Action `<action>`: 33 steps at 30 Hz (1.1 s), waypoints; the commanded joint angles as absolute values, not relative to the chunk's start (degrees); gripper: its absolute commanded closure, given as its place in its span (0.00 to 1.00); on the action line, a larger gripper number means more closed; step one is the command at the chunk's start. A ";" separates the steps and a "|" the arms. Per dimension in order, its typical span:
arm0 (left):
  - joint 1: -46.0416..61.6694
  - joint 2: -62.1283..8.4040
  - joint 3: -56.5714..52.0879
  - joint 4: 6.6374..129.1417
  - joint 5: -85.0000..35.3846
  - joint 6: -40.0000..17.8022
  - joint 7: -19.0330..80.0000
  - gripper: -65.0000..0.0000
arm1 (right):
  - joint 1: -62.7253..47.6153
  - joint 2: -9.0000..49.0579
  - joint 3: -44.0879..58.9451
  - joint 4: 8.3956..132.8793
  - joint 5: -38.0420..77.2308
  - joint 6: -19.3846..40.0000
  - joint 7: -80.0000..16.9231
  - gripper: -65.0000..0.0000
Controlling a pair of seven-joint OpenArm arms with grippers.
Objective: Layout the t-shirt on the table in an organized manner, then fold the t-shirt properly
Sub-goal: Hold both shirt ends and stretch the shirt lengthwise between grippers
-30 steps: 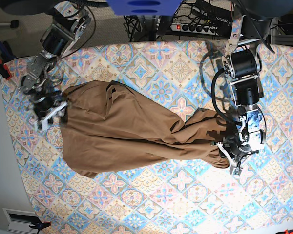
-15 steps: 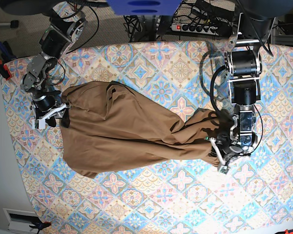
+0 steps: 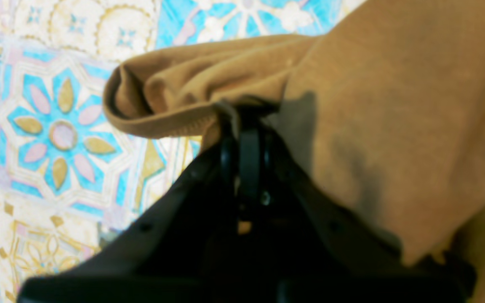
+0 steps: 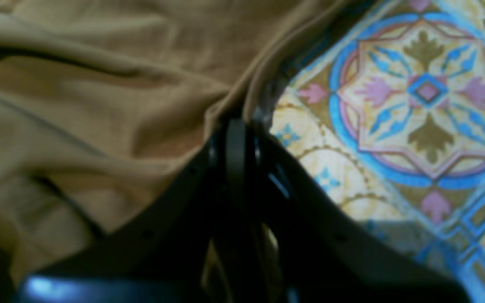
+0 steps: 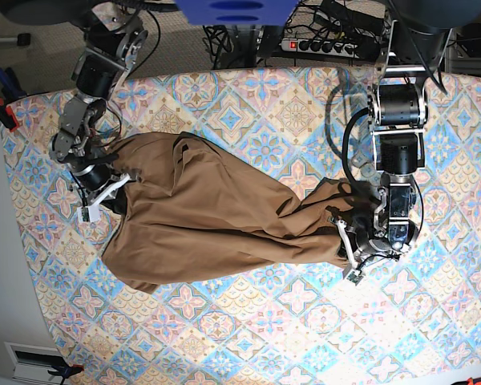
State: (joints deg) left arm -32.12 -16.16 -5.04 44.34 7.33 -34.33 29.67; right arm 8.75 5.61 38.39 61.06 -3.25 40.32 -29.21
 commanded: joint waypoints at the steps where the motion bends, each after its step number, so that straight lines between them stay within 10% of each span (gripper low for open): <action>1: -34.51 -16.48 -5.32 45.58 6.90 -34.33 29.49 1.00 | 7.78 5.85 39.96 60.70 -8.13 40.00 -35.82 1.00; 14: -40.48 -19.65 -14.55 40.66 7.25 -34.15 30.02 1.00 | 8.04 6.11 61.14 65.10 -8.13 40.00 -36.44 1.00; 33: -40.13 -24.75 -19.65 38.46 8.57 -34.42 29.93 1.00 | 7.78 7.52 64.22 65.10 -8.13 37.41 -36.09 1.00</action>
